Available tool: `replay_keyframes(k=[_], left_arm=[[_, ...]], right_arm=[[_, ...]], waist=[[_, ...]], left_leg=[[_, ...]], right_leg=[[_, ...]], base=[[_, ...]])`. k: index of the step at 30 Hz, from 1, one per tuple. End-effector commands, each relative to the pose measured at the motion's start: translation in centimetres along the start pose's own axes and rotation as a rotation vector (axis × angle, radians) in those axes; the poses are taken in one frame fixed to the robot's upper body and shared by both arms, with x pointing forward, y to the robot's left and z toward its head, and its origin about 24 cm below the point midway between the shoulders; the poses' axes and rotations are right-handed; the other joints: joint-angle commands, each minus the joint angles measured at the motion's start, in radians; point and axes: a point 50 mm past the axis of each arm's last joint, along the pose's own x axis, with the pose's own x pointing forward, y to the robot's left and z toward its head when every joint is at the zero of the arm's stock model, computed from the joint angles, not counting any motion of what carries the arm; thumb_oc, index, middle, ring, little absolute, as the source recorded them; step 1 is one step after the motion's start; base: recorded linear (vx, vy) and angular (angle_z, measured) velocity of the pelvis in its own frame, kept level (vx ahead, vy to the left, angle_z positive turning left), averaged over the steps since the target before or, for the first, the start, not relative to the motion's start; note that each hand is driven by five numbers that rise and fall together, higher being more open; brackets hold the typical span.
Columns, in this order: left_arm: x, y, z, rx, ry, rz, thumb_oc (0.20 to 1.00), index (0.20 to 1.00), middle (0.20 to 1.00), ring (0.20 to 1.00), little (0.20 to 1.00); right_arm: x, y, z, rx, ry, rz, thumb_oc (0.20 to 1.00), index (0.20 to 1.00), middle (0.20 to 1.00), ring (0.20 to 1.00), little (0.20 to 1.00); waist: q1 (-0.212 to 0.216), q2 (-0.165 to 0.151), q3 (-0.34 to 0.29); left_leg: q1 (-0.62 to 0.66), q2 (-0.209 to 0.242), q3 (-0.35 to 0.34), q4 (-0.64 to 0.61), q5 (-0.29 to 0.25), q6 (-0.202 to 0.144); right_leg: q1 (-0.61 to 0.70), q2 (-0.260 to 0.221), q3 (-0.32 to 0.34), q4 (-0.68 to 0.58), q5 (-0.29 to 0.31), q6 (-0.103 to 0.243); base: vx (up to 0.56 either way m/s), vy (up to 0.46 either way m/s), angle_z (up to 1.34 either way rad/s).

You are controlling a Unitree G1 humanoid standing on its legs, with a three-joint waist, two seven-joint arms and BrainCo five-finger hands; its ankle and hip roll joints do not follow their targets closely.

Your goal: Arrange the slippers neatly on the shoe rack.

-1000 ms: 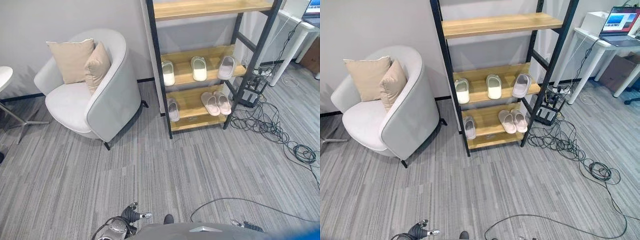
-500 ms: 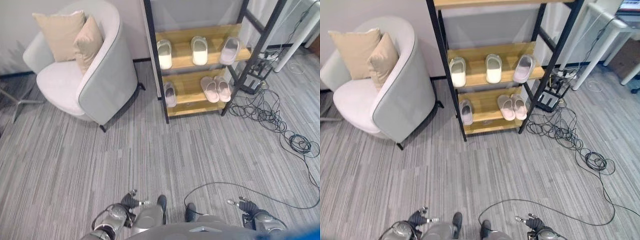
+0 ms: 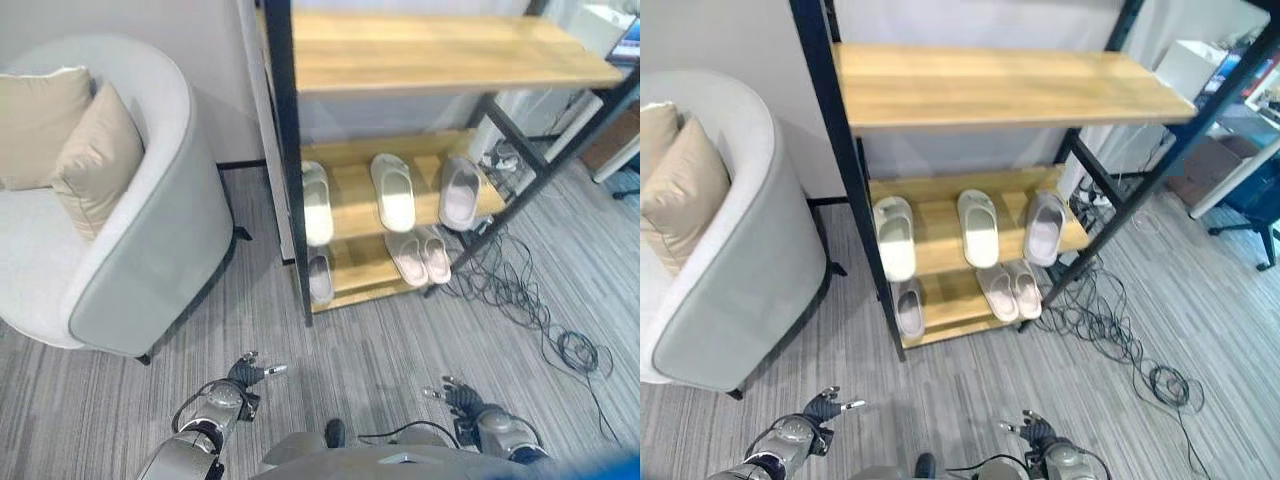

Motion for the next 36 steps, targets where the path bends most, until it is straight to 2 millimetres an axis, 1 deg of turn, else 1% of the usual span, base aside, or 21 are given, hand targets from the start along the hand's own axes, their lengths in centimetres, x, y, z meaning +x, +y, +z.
replay_keyframes(k=[1,3,5,7,9,11,14,15,17,18,21,23,24,25,26,27,29,32,34,35,36], left_arm=[[-0.2,1.4,-0.8,0.017,0.006,0.049,1.000,1.000,1.000,1.000,1.000],[-0.3,1.6,-1.2,0.028,0.014,0.061,1.000,1.000,1.000,1.000,1.000],[-0.3,1.4,-1.2,0.050,0.008,0.054,1.000,1.000,1.000,1.000,1.000],[-0.3,1.3,-1.1,0.046,-0.003,0.057,1.000,1.000,1.000,1.000,1.000],[-0.3,1.1,-0.9,0.032,-0.016,0.053,1.000,1.000,1.000,1.000,1.000],[-0.3,0.8,-0.9,0.025,-0.022,0.058,1.000,1.000,1.000,1.000,1.000],[-0.3,0.4,-0.7,0.024,-0.030,0.055,1.000,1.000,1.000,1.000,1.000],[-0.3,0.0,-0.7,0.026,-0.032,0.048,1.000,1.000,1.000,1.000,1.000],[-0.3,-0.1,-0.6,0.026,-0.036,0.048,1.000,1.000,1.000,1.000,1.000],[-0.2,-0.3,0.0,0.026,-0.054,0.051,1.000,1.000,1.000,1.000,1.000],[0.0,-0.5,1.4,0.028,-0.094,0.061,1.000,1.000,1.000,1.000,1.000],[0.0,-0.9,2.0,0.011,-0.115,0.056,1.000,1.000,1.000,1.000,1.000],[-0.1,-1.2,1.4,0.010,-0.102,0.050,1.000,1.000,1.000,1.000,1.000],[-0.1,-1.2,1.4,0.010,-0.102,0.050,1.000,1.000,1.000,1.000,1.000],[-0.3,-1.9,0.3,0.021,-0.069,0.036,1.000,1.000,1.000,1.000,1.000],[-0.4,-2.1,-0.2,0.033,-0.050,0.046,1.000,1.000,1.000,1.000,1.000],[-0.5,-2.2,-0.9,0.046,-0.021,0.048,1.000,1.000,1.000,1.000,1.000],[-0.7,-2.2,-1.8,0.066,0.006,0.055,1.000,1.000,1.000,1.000,1.000],[-0.7,-2.1,-1.7,0.076,-0.002,0.070,1.000,1.000,1.000,1.000,1.000],[-0.7,-2.0,-1.7,0.077,-0.008,0.080,1.000,1.000,1.000,1.000,1.000],[-0.8,-2.0,-1.7,0.074,-0.013,0.085,1.000,1.000,1.000,1.000,1.000]], right_arm=[[-0.1,-2.0,0.5,0.002,-0.012,-0.063,1.000,1.000,1.000,1.000,1.000],[-0.4,-2.6,-0.5,0.012,0.019,-0.080,1.000,1.000,1.000,1.000,1.000],[-0.7,-3.1,-2.0,0.017,0.065,-0.096,1.000,1.000,1.000,1.000,1.000],[-0.9,-3.3,-2.5,0.012,0.083,-0.106,1.000,1.000,1.000,1.000,1.000],[-1.1,-3.6,-3.1,0.013,0.099,-0.118,1.000,1.000,1.000,1.000,1.000],[-1.1,-4.2,-2.7,0.000,0.085,-0.145,1.000,1.000,1.000,1.000,1.000],[-1.1,-4.9,-2.3,-0.031,0.063,-0.170,1.000,1.000,1.000,1.000,1.000],[-1.2,-5.3,-2.0,-0.053,0.050,-0.185,1.000,1.000,1.000,1.000,1.000],[-1.1,-5.4,-1.7,-0.065,0.042,-0.190,1.000,1.000,1.000,1.000,1.000],[-1.0,-5.4,-1.1,-0.100,0.016,-0.201,1.000,1.000,1.000,1.000,1.000],[-0.6,-5.1,1.0,-0.151,-0.048,-0.196,1.000,1.000,1.000,1.000,1.000],[-0.4,-4.9,2.4,-0.194,-0.092,-0.195,1.000,1.000,1.000,1.000,1.000],[-0.4,-4.7,2.5,-0.205,-0.098,-0.191,1.000,1.000,1.000,1.000,1.000],[-0.4,-4.7,2.5,-0.205,-0.098,-0.191,1.000,1.000,1.000,1.000,1.000],[-0.4,-4.4,2.1,-0.230,-0.086,-0.184,1.000,1.000,1.000,1.000,1.000],[-0.3,-3.7,2.5,-0.233,-0.108,-0.179,1.000,1.000,1.000,1.000,1.000],[-0.2,-3.2,2.6,-0.220,-0.121,-0.175,1.000,1.000,1.000,1.000,1.000],[-0.2,-2.4,3.9,-0.212,-0.187,-0.170,1.000,1.000,1.000,1.000,1.000],[-0.4,-2.6,5.9,-0.220,-0.279,-0.202,1.000,1.000,1.000,1.000,1.000],[-0.9,-3.5,8.6,-0.218,-0.385,-0.262,1.000,1.000,1.000,1.000,1.000],[-1.3,-3.9,9.6,-0.221,-0.426,-0.276,1.000,1.000,1.000,1.000,1.000]], waist=[[-0.001,-0.060,0.081],[-0.012,-0.060,0.082],[-0.027,-0.068,0.078],[-0.022,-0.073,0.073],[-0.013,-0.075,0.058],[0.001,-0.077,0.052],[0.007,-0.079,0.053],[0.012,-0.079,0.057],[0.013,-0.078,0.061],[0.019,-0.072,0.074],[0.034,-0.078,0.107],[0.035,-0.091,0.113],[0.027,-0.091,0.096],[0.027,-0.091,0.096],[0.013,-0.070,0.073],[0.007,-0.059,0.056],[-0.001,-0.053,0.043],[-0.006,-0.045,0.031],[-0.008,-0.039,0.029],[-0.012,-0.032,0.025],[-0.011,-0.031,0.024]], left_leg=[[-0.065,0.090,0.009,-0.016,-0.082,0.040],[-0.057,0.090,-0.004,-0.017,-0.089,0.033],[-0.047,0.084,-0.033,-0.019,-0.096,0.019],[-0.049,0.088,-0.046,-0.020,-0.092,0.008],[-0.055,0.108,-0.072,-0.044,-0.070,-0.012],[-0.059,0.134,-0.102,-0.068,-0.046,-0.036],[-0.064,0.158,-0.135,-0.089,-0.017,-0.056],[-0.066,0.171,-0.155,-0.098,0.000,-0.066],[-0.069,0.177,-0.165,-0.103,0.010,-0.072],[-0.083,0.199,-0.190,-0.126,0.056,-0.103],[-0.142,0.199,-0.190,-0.081,0.083,-0.124],[-0.165,0.162,-0.141,-0.003,0.037,-0.097],[-0.145,0.148,-0.072,0.025,-0.017,-0.077],[-0.145,0.148,-0.072,0.025,-0.017,-0.077],[-0.087,0.135,-0.053,-0.013,-0.046,-0.060],[-0.070,0.122,-0.063,-0.041,-0.046,-0.053],[-0.046,0.117,-0.053,-0.074,-0.042,-0.047],[-0.020,0.109,-0.042,-0.099,-0.046,-0.034],[-0.009,0.103,-0.035,-0.104,-0.051,-0.025],[-0.001,0.097,-0.026,-0.113,-0.055,-0.017],[-0.002,0.096,-0.022,-0.111,-0.058,-0.015]], right_leg=[[0.160,-0.035,0.069,-0.375,0.190,0.023],[0.146,-0.040,0.118,-0.431,0.217,0.032],[0.152,-0.015,0.209,-0.494,0.216,0.046],[0.176,0.001,0.219,-0.527,0.198,0.041],[0.217,0.023,0.185,-0.589,0.156,0.024],[0.249,0.042,0.146,-0.629,0.131,0.000],[0.264,0.068,0.116,-0.642,0.113,-0.021],[0.275,0.087,0.099,-0.648,0.097,-0.038],[0.277,0.095,0.093,-0.650,0.093,-0.046],[0.293,0.123,0.064,-0.684,0.082,-0.065],[0.292,0.118,0.042,-0.706,0.096,-0.068],[0.273,0.099,0.026,-0.709,0.120,-0.067],[0.265,0.089,0.020,-0.712,0.124,-0.066],[0.265,0.089,0.020,-0.712,0.124,-0.066],[0.253,0.105,0.037,-0.700,0.122,-0.067],[0.255,0.107,0.041,-0.699,0.125,-0.063],[0.271,0.104,0.039,-0.707,0.127,-0.057],[0.289,0.094,0.053,-0.701,0.127,-0.047],[0.289,0.085,0.059,-0.683,0.125,-0.039],[0.283,0.077,0.068,-0.673,0.130,-0.028],[0.280,0.074,0.072,-0.670,0.131,-0.024]], base=[[0.09,-0.091,0.59],[0.11,-0.116,1.21],[0.12,-0.163,0.64],[0.04,-0.205,-0.02],[0.00,-0.269,0.06],[-0.05,-0.293,0.16],[-0.08,-0.255,0.31],[-0.08,-0.213,0.31],[-0.12,-0.205,0.39],[-0.21,-0.266,0.41],[-0.24,-0.140,0.32],[-0.25,-0.050,0.05],[-0.10,0.003,-0.17],[-0.03,0.077,-0.11],[0.05,0.111,0.09],[0.06,0.131,0.17],[0.07,0.096,0.00],[0.04,0.109,-0.09],[0.03,0.151,-0.15],[0.03,0.139,-0.06],[0.05,0.156,-0.11]])
